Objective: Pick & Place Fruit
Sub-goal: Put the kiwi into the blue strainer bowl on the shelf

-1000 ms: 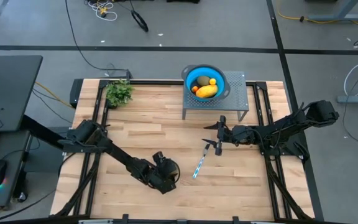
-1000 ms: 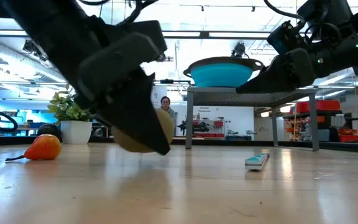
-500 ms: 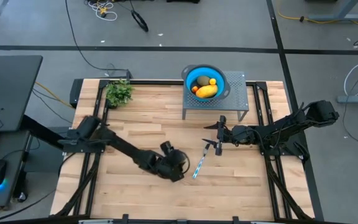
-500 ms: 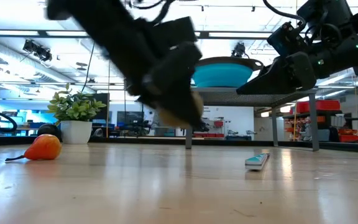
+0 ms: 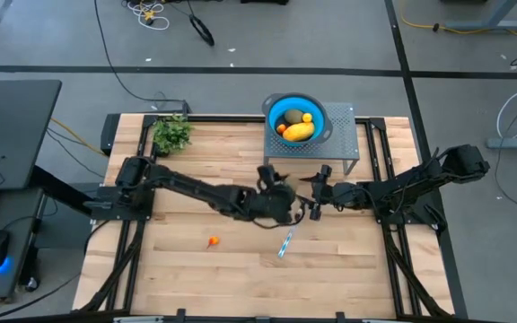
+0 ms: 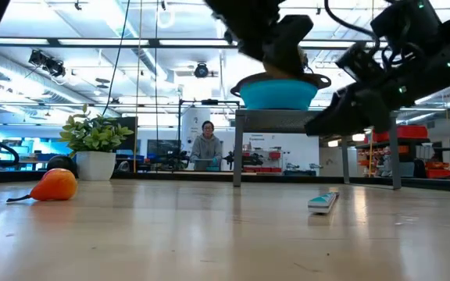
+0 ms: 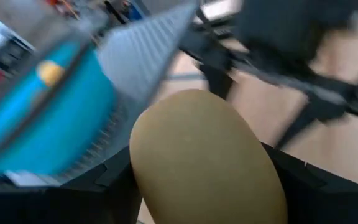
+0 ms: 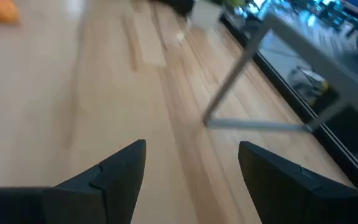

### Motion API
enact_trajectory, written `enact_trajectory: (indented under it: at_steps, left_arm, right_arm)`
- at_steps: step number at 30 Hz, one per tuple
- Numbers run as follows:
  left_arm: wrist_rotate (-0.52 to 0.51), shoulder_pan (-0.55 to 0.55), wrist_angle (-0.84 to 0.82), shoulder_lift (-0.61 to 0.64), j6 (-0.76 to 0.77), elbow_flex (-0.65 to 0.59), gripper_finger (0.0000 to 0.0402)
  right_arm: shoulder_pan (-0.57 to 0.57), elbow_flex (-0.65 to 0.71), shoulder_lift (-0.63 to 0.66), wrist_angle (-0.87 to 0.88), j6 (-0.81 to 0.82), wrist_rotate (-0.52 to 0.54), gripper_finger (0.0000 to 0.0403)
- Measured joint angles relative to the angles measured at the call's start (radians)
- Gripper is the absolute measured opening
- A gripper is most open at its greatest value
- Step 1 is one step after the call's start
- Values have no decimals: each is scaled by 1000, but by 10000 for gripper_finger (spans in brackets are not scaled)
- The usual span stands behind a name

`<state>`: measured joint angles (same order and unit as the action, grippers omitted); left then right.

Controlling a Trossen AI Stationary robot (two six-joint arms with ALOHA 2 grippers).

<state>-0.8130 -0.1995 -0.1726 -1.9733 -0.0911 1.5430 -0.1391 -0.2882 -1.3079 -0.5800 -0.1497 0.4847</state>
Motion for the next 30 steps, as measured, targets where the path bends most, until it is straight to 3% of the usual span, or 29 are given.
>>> enact_trajectory:
  at_steps: [5,13,18,25,30]
  left_arm:
    - [-53,50,-4,1,-165,66,256]
    - [-46,185,5,1,-331,132,263]
    - [29,258,5,1,-389,200,259]
    - [272,334,8,1,-301,281,269]
    - [312,366,5,1,-280,282,266]
  right_arm:
    - [0,0,0,73,9,95,268]
    - [-1,0,0,24,-3,58,268]
    - [-1,0,0,12,-10,54,268]
    - [-1,0,0,13,-9,50,268]
    - [0,0,0,13,-12,27,268]
